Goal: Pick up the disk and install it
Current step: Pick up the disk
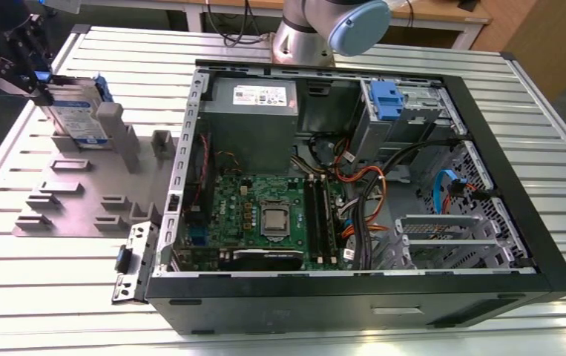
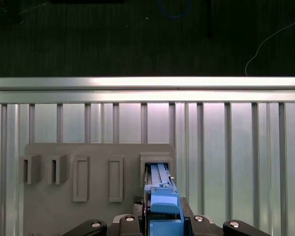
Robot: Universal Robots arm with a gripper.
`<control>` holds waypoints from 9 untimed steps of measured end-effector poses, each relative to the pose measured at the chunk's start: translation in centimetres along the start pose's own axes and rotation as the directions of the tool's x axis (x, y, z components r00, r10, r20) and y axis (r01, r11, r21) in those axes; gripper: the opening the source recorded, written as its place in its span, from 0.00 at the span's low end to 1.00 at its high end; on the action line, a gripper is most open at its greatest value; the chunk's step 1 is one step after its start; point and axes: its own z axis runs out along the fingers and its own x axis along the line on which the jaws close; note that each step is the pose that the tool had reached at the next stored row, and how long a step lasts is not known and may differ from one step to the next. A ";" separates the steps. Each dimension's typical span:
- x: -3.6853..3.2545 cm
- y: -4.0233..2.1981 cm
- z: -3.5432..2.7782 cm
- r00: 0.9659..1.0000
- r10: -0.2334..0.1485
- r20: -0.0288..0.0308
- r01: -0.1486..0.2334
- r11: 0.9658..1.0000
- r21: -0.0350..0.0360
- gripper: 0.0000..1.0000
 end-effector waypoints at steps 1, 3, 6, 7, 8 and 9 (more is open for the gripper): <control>0.00 0.00 0.00 1.000 0.000 0.000 0.000 1.000 0.000 0.36; 0.00 0.00 0.00 1.000 0.000 0.000 0.000 1.000 0.000 0.36; 0.00 0.00 0.00 1.000 0.000 0.000 0.000 1.000 0.000 0.36; 0.00 0.00 -0.01 1.000 0.000 0.000 0.000 1.000 0.000 0.36; 0.00 0.00 -0.04 1.000 0.000 0.000 0.000 1.000 0.000 0.36; 0.00 0.00 -0.07 1.000 0.000 0.000 0.000 1.000 0.000 0.36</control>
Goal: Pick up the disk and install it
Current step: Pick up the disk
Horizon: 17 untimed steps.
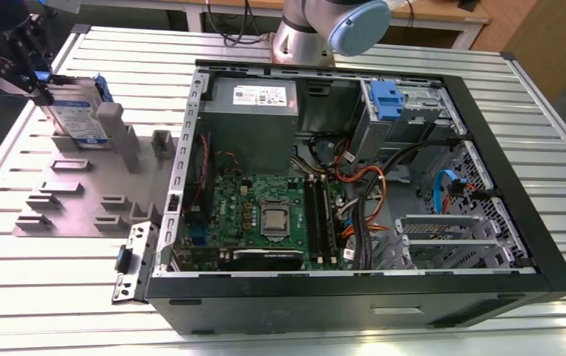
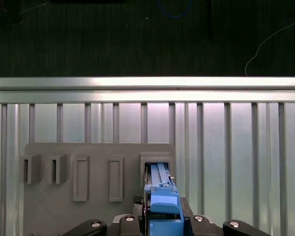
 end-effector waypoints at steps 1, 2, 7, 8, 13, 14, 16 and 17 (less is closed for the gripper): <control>0.00 0.00 -0.04 1.000 0.000 0.000 0.000 1.000 0.000 0.36; 0.00 0.00 -0.11 1.000 0.000 0.000 0.000 1.000 0.000 0.36; -0.01 0.00 -0.36 1.000 0.000 0.000 0.000 1.000 0.000 0.36; -0.01 0.00 -0.41 1.000 0.000 0.000 0.000 1.000 0.000 0.36; -0.01 0.00 -0.58 1.000 0.000 0.000 0.000 1.000 0.000 0.36; -0.01 0.00 -0.63 1.000 0.000 0.000 0.000 1.000 0.000 0.36; -0.01 0.00 -0.65 1.000 0.000 0.000 0.000 1.000 0.000 0.36; -0.01 0.00 -0.72 1.000 0.000 -0.001 0.000 1.000 -0.001 0.36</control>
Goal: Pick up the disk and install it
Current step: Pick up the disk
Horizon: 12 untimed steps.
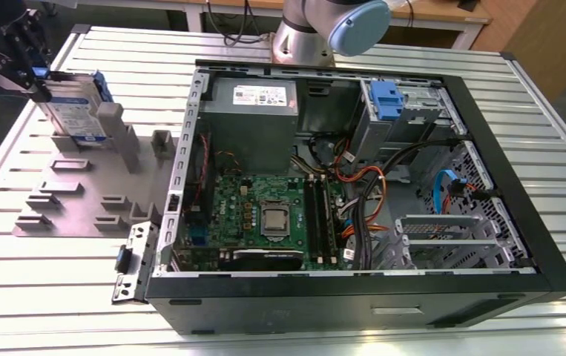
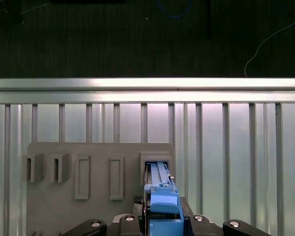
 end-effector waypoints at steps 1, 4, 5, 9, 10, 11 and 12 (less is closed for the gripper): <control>0.00 0.00 -0.06 1.000 0.000 0.000 0.000 1.000 0.000 0.36; 0.00 0.00 -0.09 1.000 0.000 0.000 0.000 1.000 0.001 0.36; 0.00 0.00 -0.12 1.000 0.000 0.000 0.000 1.000 0.001 0.36; -0.01 0.00 -0.20 1.000 0.000 0.000 0.000 1.000 0.001 0.36; -0.01 0.00 -0.22 1.000 0.000 0.000 0.000 1.000 0.001 0.36; -0.01 0.00 -0.24 1.000 0.000 0.000 0.000 1.000 0.001 0.36; -0.01 0.00 -0.27 1.000 0.000 0.000 0.000 1.000 0.001 0.36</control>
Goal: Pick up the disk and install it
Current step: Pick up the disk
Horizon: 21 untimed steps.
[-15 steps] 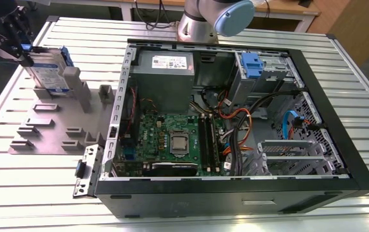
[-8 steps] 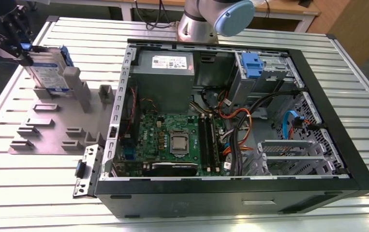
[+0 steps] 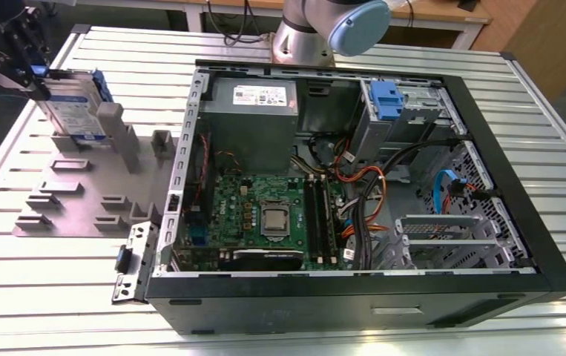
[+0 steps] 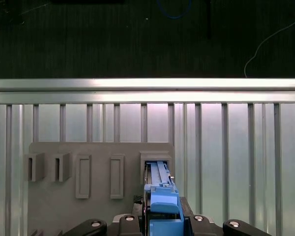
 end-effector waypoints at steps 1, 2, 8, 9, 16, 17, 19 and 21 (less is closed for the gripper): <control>0.00 0.00 -0.02 1.000 0.000 0.000 0.000 1.000 0.000 0.36; 0.00 0.00 -0.05 1.000 0.000 0.000 0.000 1.000 0.000 0.36; -0.01 0.00 -0.35 1.000 0.000 0.000 0.000 1.000 0.000 0.36; -0.01 0.00 -0.37 1.000 0.000 0.000 0.000 1.000 0.000 0.36; -0.01 0.01 -0.56 1.000 0.000 0.000 0.000 1.000 0.000 0.36; -0.01 0.00 -0.60 1.000 0.000 0.000 0.000 1.000 0.000 0.36; -0.01 0.00 -0.67 1.000 0.000 0.000 0.000 1.000 0.000 0.36; -0.02 0.00 -0.74 1.000 0.000 0.000 0.000 1.000 0.000 0.36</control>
